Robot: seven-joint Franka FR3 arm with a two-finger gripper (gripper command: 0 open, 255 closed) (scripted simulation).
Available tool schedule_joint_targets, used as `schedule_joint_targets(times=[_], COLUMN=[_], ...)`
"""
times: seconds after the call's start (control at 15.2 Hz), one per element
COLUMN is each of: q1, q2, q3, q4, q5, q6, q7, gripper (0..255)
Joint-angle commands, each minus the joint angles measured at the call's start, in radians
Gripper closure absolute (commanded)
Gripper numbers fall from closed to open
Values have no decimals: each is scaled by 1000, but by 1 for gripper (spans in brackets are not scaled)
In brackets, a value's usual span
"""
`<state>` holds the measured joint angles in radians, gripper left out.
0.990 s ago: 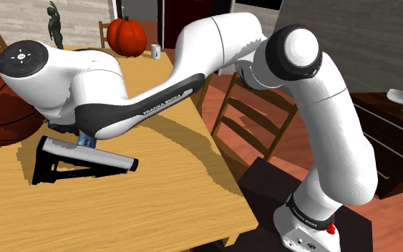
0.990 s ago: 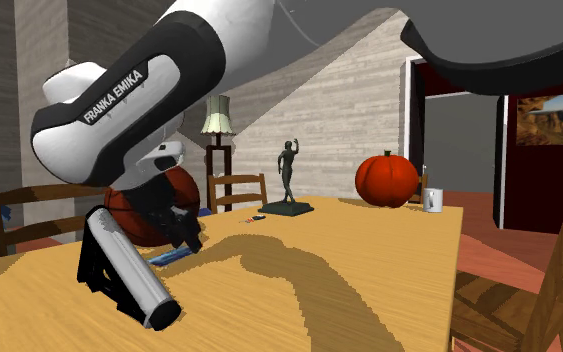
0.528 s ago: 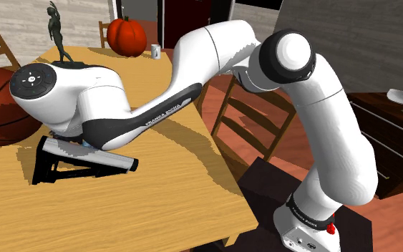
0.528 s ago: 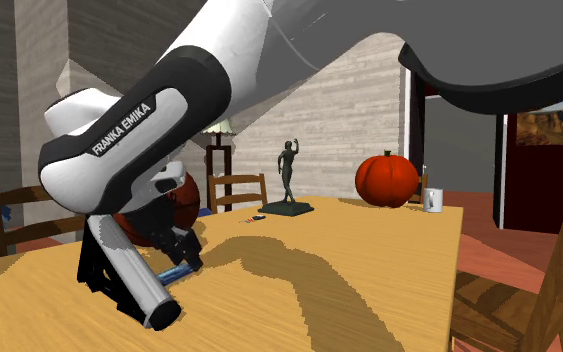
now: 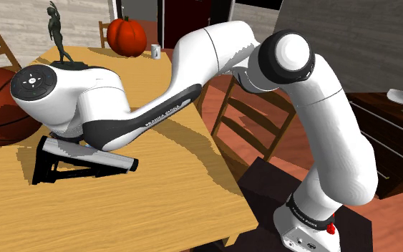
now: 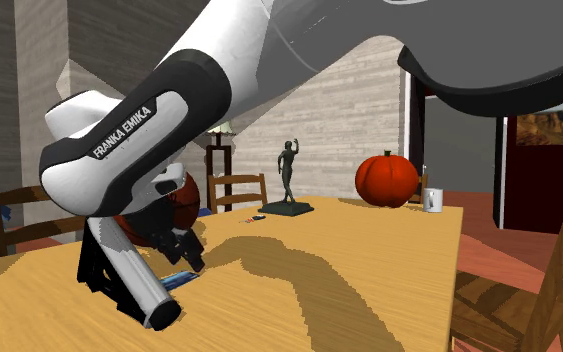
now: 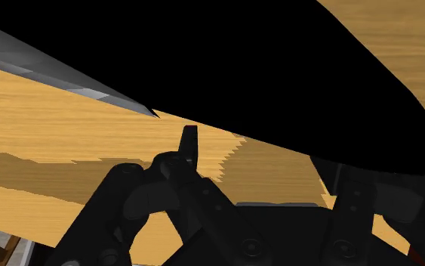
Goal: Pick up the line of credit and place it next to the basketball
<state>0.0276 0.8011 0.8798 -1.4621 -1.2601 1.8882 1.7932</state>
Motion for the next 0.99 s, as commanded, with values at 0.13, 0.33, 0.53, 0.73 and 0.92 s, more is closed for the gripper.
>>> schedule_joint_targets(times=[0.13, 0.33, 0.53, 0.73, 0.92], q1=[0, 0, 4, 4, 4], q2=[0, -18, -67, -67, -67], q3=[0, 12, 45, 45, 45], q4=[0, -5, -11, -11, -11], q5=[0, 14, 51, 51, 51], q6=[0, -15, -59, -59, -59], q7=[0, -2, -9, -9, -9], gripper=[0, 0, 0, 0, 0])
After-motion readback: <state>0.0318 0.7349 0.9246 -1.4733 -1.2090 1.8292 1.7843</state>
